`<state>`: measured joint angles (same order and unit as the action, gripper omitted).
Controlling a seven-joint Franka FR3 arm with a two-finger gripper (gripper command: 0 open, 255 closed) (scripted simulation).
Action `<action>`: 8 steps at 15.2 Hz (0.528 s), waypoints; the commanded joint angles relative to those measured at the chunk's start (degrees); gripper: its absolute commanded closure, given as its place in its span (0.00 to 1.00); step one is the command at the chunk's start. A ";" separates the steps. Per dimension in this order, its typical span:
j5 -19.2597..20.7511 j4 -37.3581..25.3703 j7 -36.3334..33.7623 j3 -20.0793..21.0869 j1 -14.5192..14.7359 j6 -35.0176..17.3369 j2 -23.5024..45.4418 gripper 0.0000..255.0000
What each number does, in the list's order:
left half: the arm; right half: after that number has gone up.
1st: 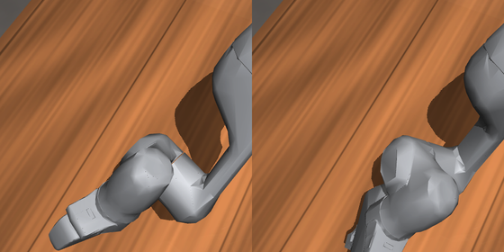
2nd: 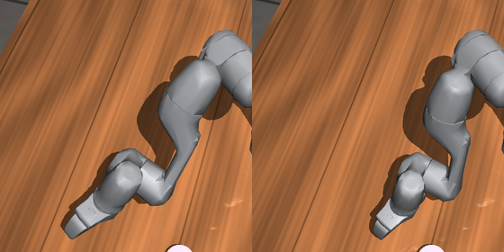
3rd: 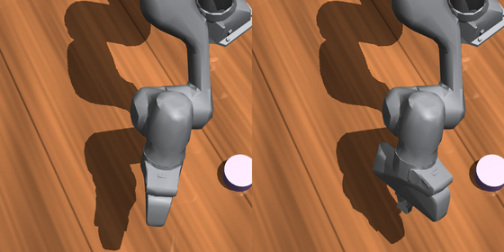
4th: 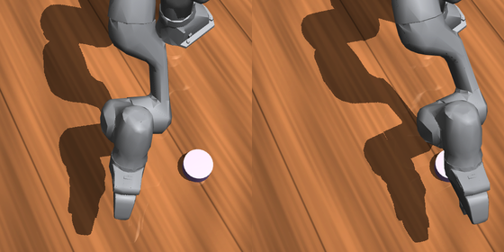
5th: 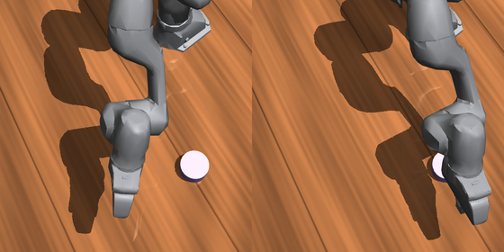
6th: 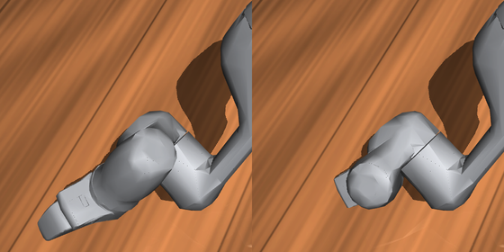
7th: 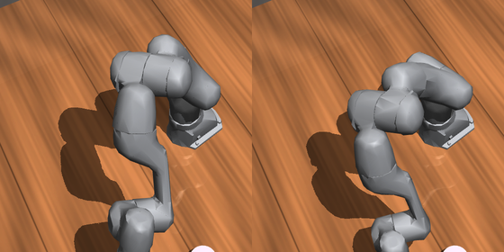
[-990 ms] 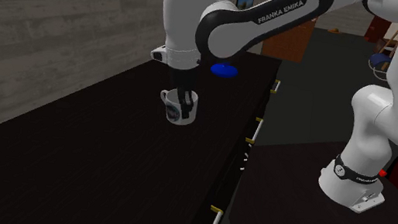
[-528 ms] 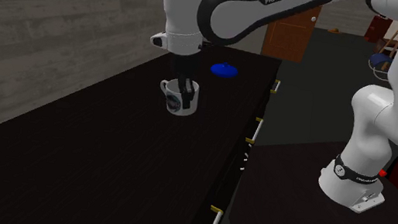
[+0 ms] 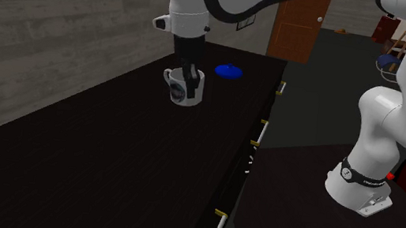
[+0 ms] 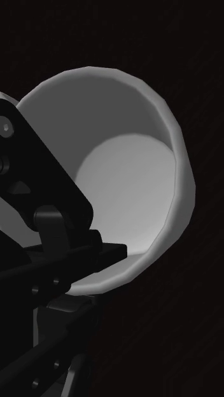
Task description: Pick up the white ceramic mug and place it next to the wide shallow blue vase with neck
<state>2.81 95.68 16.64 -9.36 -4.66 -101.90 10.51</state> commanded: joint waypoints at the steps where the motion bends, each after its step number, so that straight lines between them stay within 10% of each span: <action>1: 0.01 -1.41 0.08 0.00 0.01 1.56 -0.13 1.00; 8: 0.25 0.12 7.52 -3.18 -4.34 0.83 -1.47 1.00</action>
<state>3.05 95.64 22.86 -12.03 -8.28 -100.92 9.14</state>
